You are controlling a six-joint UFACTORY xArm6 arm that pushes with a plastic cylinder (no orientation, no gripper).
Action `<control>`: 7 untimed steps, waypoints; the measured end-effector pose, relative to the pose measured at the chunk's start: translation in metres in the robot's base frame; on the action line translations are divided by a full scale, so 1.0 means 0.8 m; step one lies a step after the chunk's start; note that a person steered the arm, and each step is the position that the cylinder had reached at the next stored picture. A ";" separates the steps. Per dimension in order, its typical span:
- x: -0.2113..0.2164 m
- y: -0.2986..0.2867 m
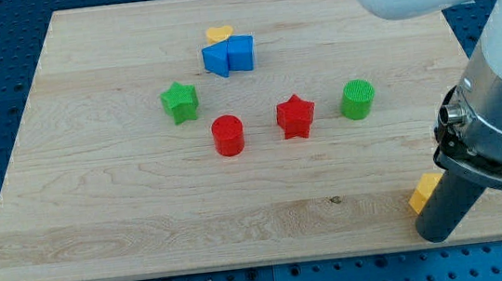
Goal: Slide the hexagon to the right of the green circle
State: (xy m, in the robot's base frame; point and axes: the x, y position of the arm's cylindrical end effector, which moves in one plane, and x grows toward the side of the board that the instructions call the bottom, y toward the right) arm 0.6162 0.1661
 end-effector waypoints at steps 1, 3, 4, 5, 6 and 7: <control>-0.012 0.000; -0.042 0.015; -0.055 0.035; -0.077 0.036; -0.099 0.038; -0.116 0.055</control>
State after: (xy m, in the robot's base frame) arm 0.5232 0.2099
